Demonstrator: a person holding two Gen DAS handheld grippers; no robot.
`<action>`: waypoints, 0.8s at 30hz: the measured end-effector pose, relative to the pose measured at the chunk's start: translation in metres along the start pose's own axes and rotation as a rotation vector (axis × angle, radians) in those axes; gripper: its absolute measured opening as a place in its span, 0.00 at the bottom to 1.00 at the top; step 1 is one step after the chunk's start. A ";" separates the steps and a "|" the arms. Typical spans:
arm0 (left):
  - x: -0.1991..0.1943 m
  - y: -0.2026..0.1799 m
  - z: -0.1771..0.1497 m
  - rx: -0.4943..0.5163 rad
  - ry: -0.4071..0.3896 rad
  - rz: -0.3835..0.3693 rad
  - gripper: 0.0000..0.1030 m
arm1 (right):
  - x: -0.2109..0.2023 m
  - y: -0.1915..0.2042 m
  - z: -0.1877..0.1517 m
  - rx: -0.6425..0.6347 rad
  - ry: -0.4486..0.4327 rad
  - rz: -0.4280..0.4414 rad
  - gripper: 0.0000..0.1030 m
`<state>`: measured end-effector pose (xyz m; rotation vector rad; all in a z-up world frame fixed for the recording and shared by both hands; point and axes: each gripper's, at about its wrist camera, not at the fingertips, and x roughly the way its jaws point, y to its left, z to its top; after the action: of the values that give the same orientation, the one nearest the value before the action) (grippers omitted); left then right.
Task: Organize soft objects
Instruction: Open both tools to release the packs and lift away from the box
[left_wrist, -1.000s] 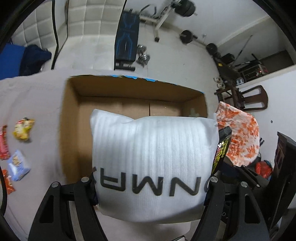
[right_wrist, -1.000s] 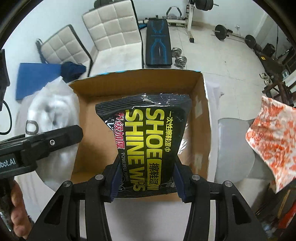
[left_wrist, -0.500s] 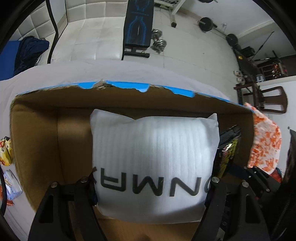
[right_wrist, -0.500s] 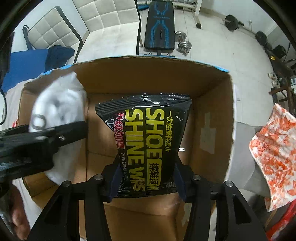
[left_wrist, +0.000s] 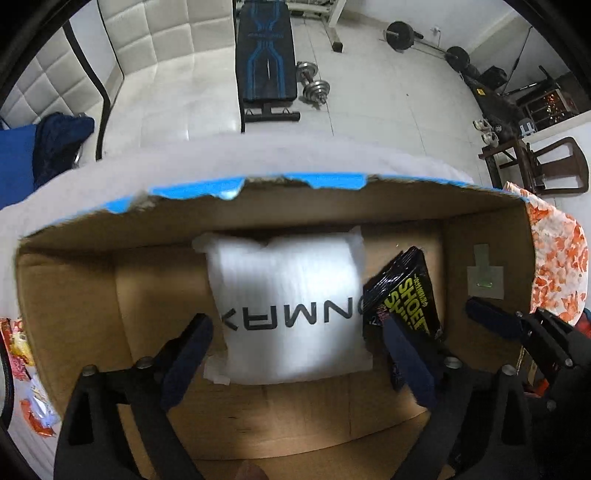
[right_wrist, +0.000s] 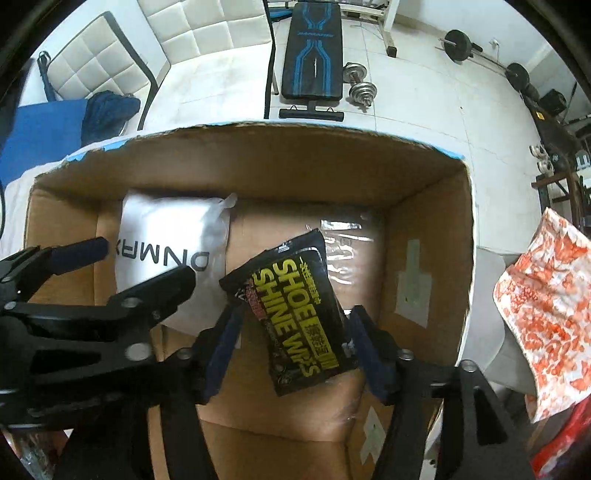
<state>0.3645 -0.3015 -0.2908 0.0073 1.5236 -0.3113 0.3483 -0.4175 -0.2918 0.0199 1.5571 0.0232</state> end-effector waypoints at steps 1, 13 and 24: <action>-0.003 0.000 -0.001 0.000 -0.014 0.006 0.96 | -0.001 0.000 -0.003 0.005 -0.001 -0.005 0.73; -0.046 0.008 -0.043 0.032 -0.145 0.115 0.98 | -0.032 0.007 -0.058 0.046 -0.093 -0.037 0.89; -0.106 0.002 -0.100 0.022 -0.296 0.127 0.98 | -0.105 0.015 -0.123 0.077 -0.255 -0.063 0.89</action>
<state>0.2652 -0.2593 -0.1923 0.0721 1.2200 -0.2174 0.2243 -0.4054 -0.1885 0.0334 1.3020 -0.0861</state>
